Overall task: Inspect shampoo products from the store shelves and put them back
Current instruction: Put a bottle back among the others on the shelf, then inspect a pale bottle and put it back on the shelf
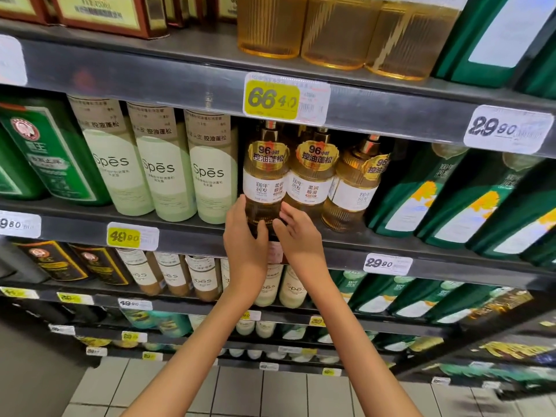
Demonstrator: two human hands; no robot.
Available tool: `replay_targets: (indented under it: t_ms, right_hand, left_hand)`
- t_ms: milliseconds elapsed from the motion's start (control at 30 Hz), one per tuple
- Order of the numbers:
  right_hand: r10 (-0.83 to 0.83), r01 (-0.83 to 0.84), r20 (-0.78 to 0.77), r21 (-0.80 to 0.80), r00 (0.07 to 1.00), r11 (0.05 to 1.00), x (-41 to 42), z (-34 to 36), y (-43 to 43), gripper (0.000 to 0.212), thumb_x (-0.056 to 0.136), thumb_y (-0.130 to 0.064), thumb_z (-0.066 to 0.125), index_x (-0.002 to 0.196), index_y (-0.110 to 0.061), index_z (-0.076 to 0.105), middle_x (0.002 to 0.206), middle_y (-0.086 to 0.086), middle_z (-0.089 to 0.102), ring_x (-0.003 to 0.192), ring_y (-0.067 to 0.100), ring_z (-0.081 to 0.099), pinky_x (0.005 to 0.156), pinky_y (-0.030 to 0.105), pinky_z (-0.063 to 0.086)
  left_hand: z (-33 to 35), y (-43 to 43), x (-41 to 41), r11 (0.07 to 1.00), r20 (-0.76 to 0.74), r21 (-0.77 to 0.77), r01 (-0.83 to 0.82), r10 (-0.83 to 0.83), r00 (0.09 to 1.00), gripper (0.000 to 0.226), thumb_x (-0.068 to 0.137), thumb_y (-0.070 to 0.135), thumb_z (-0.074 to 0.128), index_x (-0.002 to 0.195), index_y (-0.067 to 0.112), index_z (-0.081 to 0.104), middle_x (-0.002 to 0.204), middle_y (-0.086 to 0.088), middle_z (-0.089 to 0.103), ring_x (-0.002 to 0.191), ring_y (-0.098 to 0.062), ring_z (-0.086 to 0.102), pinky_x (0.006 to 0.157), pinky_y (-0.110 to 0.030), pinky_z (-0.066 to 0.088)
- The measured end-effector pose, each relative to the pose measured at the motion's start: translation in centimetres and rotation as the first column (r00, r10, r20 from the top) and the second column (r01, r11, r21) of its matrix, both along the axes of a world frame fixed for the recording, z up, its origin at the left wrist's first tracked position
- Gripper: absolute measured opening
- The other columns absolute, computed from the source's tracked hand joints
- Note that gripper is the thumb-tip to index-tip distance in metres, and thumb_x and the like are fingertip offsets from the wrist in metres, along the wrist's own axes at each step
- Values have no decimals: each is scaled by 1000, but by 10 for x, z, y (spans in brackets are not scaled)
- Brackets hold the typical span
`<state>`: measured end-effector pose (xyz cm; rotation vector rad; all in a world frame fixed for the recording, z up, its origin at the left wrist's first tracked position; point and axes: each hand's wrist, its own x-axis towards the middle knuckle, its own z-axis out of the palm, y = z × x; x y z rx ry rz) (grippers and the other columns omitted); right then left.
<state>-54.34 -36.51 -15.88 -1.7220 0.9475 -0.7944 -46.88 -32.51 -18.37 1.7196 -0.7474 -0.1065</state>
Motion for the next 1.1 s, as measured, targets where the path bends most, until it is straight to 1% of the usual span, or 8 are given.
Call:
replay_targets:
  t_ms: [200,367,467,633,767,933,1033,1100]
  right_hand:
    - [-4,3,-40,-23,999,1000,6,4,1,46,96,-12,51,141,-6,40,141,8,43,130,16,44,107,32,39]
    - [1,-3,-22,-53,1000,999,-1,7,9,40,96,-10,52,135,-5,47,136,9,48,127,20,47,108,35,38]
    - [52,-38,74,-180,996,983,-3,14,27,34,94,-6,53,128,-6,53,123,3,54,116,11,49,104,22,38]
    - [159,-93,156,-364,975,927,28,41,46,43,94,-9,53,136,-5,44,134,5,46,118,-2,37,99,0,24]
    - [131,-36,179,-456,975,889,45,65,42,46,92,-9,57,135,0,43,133,8,45,116,0,35,96,-3,20]
    - [-12,20,19,-555,1000,831,73,87,27,22,92,-17,58,97,4,52,91,5,39,84,13,33,70,18,25]
    - [-41,-57,-193,-476,980,878,88,95,19,38,92,-31,59,67,-11,39,72,-1,38,70,14,37,64,24,27]
    - [-48,-72,-279,-406,959,911,95,101,17,39,89,-39,62,66,-13,44,70,0,47,75,20,50,64,32,37]
  left_hand:
    - [1,1,4,999,25,34,19,-19,1000,54,89,1,50,141,10,36,138,-8,46,128,-19,43,109,-37,35]
    - [9,21,7,995,-70,17,96,-95,993,45,90,0,51,134,10,46,129,-4,55,117,-9,50,98,-17,37]
    - [12,52,6,994,-92,15,108,-106,990,39,89,1,53,127,11,54,118,4,59,109,-3,55,90,-4,39]
    - [17,102,20,997,-77,52,-49,53,996,38,90,8,54,127,15,55,117,9,59,106,-2,56,90,-7,41]
    - [22,121,30,995,-165,-2,-101,99,981,35,91,7,53,126,13,55,118,7,59,109,-1,55,93,-9,42]
    - [25,123,51,994,-181,-39,-103,94,979,33,91,8,53,124,13,56,115,5,60,106,-1,56,87,0,39]
    - [32,125,76,997,-155,-49,-57,49,987,32,92,10,53,123,14,56,115,6,60,106,-2,56,91,-7,40]
    - [37,127,90,999,-143,-37,-1,-4,990,32,92,10,53,123,15,56,115,6,59,108,-4,55,95,-14,40]
